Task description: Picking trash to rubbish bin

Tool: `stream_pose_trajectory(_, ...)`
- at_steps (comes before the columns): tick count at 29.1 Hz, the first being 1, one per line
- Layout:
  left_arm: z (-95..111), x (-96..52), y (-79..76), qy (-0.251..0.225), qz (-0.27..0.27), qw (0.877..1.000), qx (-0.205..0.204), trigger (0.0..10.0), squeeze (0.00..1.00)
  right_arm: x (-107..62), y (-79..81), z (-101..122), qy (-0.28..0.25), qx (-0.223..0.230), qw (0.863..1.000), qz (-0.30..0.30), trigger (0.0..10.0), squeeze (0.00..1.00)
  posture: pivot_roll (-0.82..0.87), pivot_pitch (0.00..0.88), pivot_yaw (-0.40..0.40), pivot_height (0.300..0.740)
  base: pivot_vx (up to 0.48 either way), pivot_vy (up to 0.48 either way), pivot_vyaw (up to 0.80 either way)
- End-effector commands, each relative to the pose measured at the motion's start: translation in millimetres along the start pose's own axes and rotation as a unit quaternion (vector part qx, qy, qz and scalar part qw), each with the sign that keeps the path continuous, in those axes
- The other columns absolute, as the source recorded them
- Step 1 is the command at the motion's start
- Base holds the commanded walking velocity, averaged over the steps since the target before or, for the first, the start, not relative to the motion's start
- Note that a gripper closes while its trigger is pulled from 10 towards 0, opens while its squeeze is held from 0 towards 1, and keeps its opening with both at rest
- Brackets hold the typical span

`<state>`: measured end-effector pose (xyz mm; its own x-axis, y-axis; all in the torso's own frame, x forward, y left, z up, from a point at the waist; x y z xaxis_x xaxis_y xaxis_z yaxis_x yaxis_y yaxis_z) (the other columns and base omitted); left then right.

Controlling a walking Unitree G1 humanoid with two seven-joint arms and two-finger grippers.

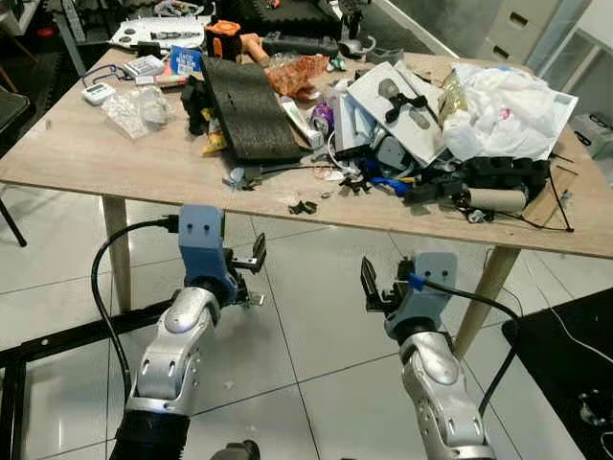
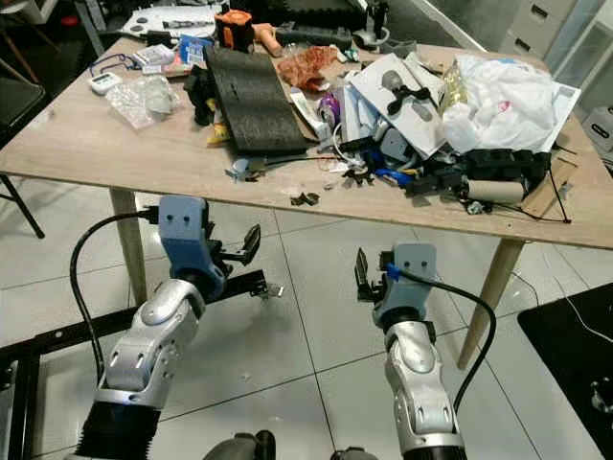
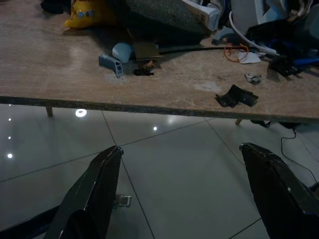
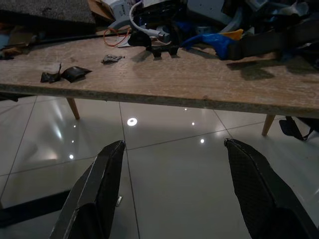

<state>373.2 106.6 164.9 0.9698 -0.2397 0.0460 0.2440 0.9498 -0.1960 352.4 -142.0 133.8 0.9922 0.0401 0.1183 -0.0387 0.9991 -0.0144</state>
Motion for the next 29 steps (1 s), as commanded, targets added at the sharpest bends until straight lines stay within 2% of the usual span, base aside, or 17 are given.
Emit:
stream_pose_trajectory(1, 3, -0.8, 0.5, -0.008, 0.000, 1.000, -0.005, 10.0, 0.00, -0.7, -5.4, 5, -0.011, 0.001, 1.000, -0.010, 10.0, 0.00, 0.00, 0.173, 0.006, 0.740, 0.289, 0.000, 0.00)
stream_pose_trajectory(4, 8, -0.3, 2.8, -0.019, 0.004, 1.000, -0.009, 10.0, 0.00, -0.8, -3.0, 12, -0.029, 0.003, 1.000, -0.005, 10.0, 0.00, 0.01, 0.172, 0.008, 0.740, 0.360, 0.000, 0.00)
stream_pose_trajectory(5, 12, -0.1, 2.8, -0.026, 0.001, 1.000, -0.011, 10.0, 0.00, -0.8, -2.5, 24, -0.056, 0.007, 0.998, -0.005, 10.0, 0.00, 0.01, 0.157, 0.005, 0.740, 0.379, 0.000, 0.00)
stream_pose_trajectory(8, 12, 0.7, 2.7, -0.027, -0.001, 1.000, -0.007, 10.0, 0.00, -0.2, -4.5, 37, -0.089, 0.011, 0.996, -0.010, 10.0, 0.00, 0.01, 0.176, -0.001, 0.740, 0.379, 0.000, 0.00)
stream_pose_trajectory(13, 13, -2.0, 2.9, -0.029, 0.001, 1.000, -0.011, 10.0, 0.00, -1.8, -5.4, 54, -0.129, 0.007, 0.992, -0.010, 10.0, 0.00, 0.00, 0.147, 0.004, 0.740, 0.379, 0.000, 0.00)
stream_pose_trajectory(14, 13, -1.7, 1.6, -0.029, -0.003, 1.000, -0.009, 10.0, 0.00, -0.9, -6.1, 57, -0.135, 0.009, 0.991, -0.009, 10.0, 0.00, 0.01, 0.168, -0.003, 0.740, 0.379, 0.000, 0.00)
stream_pose_trajectory(19, 12, -3.3, 1.3, -0.030, -0.003, 0.999, -0.012, 10.0, 0.00, -1.9, -3.2, 63, -0.148, 0.007, 0.989, 0.000, 10.0, 0.00, 0.00, 0.139, 0.005, 0.740, 0.376, 0.000, 0.00)
stream_pose_trajectory(22, 12, -2.6, 0.1, -0.030, -0.006, 0.999, -0.010, 10.0, 0.00, -1.5, -2.6, 64, -0.151, 0.007, 0.988, 0.001, 10.0, 0.00, 0.00, 0.162, 0.000, 0.740, 0.373, 0.000, 0.00)
stream_pose_trajectory(24, 13, -2.8, -0.4, -0.032, -0.007, 0.999, -0.011, 10.0, 0.00, -2.7, 0.7, 66, -0.157, 0.005, 0.988, 0.007, 10.0, 0.00, 0.00, 0.134, 0.010, 0.740, 0.362, 0.000, 0.00)
stream_pose_trajectory(29, 15, -2.3, -2.1, -0.035, -0.013, 0.999, -0.009, 10.0, 0.00, -2.9, 2.8, 67, -0.161, 0.005, 0.987, 0.012, 10.0, 0.00, 0.00, 0.140, 0.005, 0.740, 0.353, 0.000, 0.00)
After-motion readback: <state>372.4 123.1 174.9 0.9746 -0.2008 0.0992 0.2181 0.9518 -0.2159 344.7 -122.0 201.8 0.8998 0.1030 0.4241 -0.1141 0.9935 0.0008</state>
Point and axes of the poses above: a point about 5 cm out from each wrist's last joint towards the gripper, its own x axis pointing out of the wrist towards the gripper, its own z axis along the axis of the wrist's last joint, y = z × x, the point moved 6 cm from there along x, pointing out of the wrist towards the gripper, and after that the axes turned 4 degrees about -x, right-handed, at the moved point
